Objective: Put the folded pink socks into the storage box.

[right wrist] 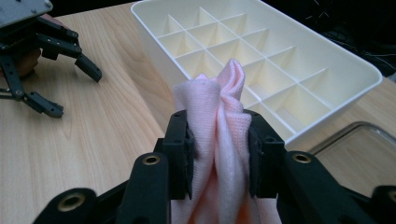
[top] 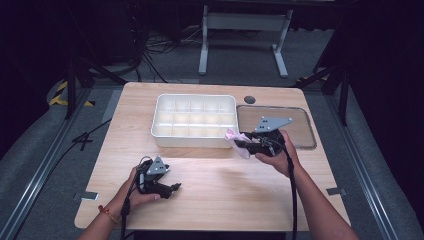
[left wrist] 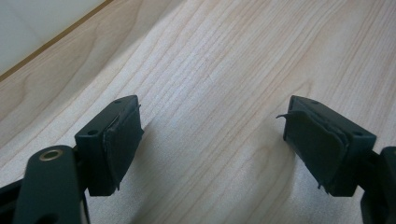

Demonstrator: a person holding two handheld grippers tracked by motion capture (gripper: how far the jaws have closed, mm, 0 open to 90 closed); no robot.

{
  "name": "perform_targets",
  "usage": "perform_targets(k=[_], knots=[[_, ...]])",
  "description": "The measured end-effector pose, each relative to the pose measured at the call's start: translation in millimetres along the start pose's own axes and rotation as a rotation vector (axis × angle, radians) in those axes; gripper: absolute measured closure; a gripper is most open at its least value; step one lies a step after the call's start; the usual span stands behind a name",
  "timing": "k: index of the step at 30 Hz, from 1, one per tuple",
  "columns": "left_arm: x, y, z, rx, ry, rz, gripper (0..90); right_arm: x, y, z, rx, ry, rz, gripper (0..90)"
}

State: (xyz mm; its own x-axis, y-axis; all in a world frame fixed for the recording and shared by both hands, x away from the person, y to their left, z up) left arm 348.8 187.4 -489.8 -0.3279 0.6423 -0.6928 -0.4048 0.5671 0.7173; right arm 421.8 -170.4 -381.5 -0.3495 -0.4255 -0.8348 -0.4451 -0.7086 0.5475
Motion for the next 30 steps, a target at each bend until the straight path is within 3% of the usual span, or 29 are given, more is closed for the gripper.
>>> perform_targets(k=[15,24,30], knots=[[0.0,-0.1,-0.1,-0.001,0.001,-0.001,19.5,-33.5,-26.3,-17.5,0.024,-0.011,-0.050,66.2],[0.0,-0.1,-0.1,-0.001,0.000,0.000,19.5,-38.8,-54.0,-31.4,0.059,-0.030,-0.056,66.5],[0.0,0.1,-0.1,0.000,0.001,0.001,19.5,-37.0,-67.7,-38.1,0.086,-0.032,-0.031,66.4]])
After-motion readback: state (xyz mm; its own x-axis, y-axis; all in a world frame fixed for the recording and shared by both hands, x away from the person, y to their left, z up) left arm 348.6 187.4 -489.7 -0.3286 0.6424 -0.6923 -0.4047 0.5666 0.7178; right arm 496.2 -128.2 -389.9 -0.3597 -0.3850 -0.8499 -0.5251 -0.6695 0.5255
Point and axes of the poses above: each handheld gripper's, and its own axes: y roughly backward along the jaws, x roughly out of its underside, z roughly to its left, the point moved 1 cm from there along -y, roughly forward along the jaws, and after that the axes turned 7 degrees about -y, right-handed, at the moved point
